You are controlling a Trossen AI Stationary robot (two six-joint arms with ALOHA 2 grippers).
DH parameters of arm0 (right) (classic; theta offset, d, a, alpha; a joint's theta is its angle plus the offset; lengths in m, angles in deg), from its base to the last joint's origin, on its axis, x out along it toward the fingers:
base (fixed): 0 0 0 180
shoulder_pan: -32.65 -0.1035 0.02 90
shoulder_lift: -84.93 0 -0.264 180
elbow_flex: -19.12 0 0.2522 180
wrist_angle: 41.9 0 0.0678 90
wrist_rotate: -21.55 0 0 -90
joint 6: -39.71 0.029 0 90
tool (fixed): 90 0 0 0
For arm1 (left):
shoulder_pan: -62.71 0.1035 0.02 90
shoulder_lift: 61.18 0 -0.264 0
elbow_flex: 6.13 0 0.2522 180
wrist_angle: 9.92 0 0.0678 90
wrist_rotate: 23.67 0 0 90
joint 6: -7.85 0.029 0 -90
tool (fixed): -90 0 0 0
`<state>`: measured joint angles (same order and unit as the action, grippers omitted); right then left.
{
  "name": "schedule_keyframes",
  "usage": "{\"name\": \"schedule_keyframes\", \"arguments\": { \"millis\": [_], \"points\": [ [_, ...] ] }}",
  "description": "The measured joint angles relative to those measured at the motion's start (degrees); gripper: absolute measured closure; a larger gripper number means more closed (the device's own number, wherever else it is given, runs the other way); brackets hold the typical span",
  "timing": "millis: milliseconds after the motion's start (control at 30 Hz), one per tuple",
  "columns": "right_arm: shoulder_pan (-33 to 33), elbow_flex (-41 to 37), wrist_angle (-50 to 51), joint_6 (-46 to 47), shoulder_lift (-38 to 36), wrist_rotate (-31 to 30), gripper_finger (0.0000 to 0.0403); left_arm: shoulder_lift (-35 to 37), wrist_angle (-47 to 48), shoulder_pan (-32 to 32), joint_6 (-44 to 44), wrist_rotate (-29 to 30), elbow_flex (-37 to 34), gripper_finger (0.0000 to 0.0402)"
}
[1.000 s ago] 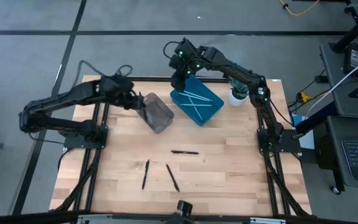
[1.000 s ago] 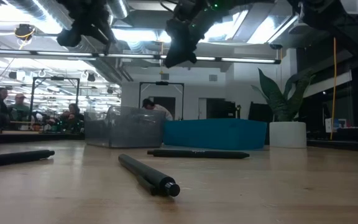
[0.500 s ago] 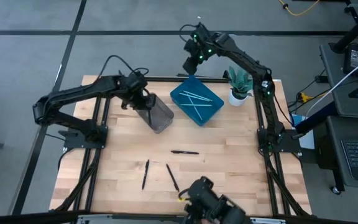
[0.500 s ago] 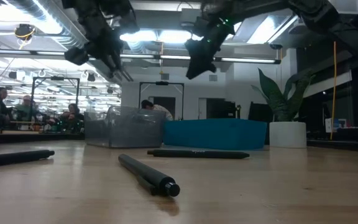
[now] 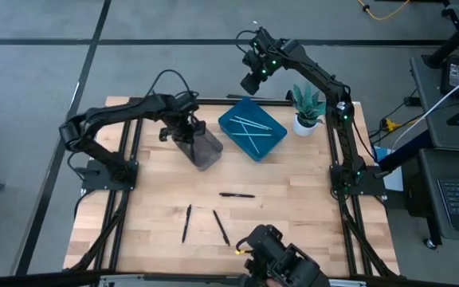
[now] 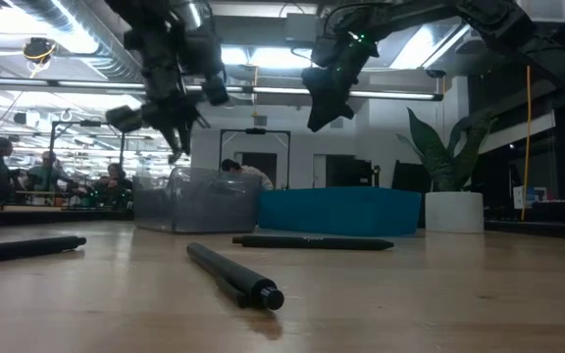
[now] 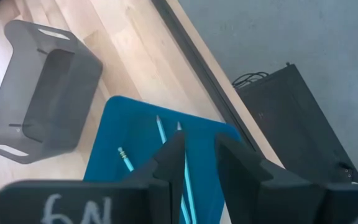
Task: Sort pens & pencils
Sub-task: Put the black pen into the black bin
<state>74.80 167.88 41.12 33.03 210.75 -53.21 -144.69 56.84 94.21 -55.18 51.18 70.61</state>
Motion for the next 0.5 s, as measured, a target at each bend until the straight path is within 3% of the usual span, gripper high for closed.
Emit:
{"name": "schedule_keyframes", "arguments": {
  "millis": [500],
  "points": [
    [-0.07, 0.0, 2.28, -1.22, 0.0, -0.07, 0.0313, -7.93, -5.52, 4.24, 4.7, -3.0, -0.02, 0.0375]
  ]
}}
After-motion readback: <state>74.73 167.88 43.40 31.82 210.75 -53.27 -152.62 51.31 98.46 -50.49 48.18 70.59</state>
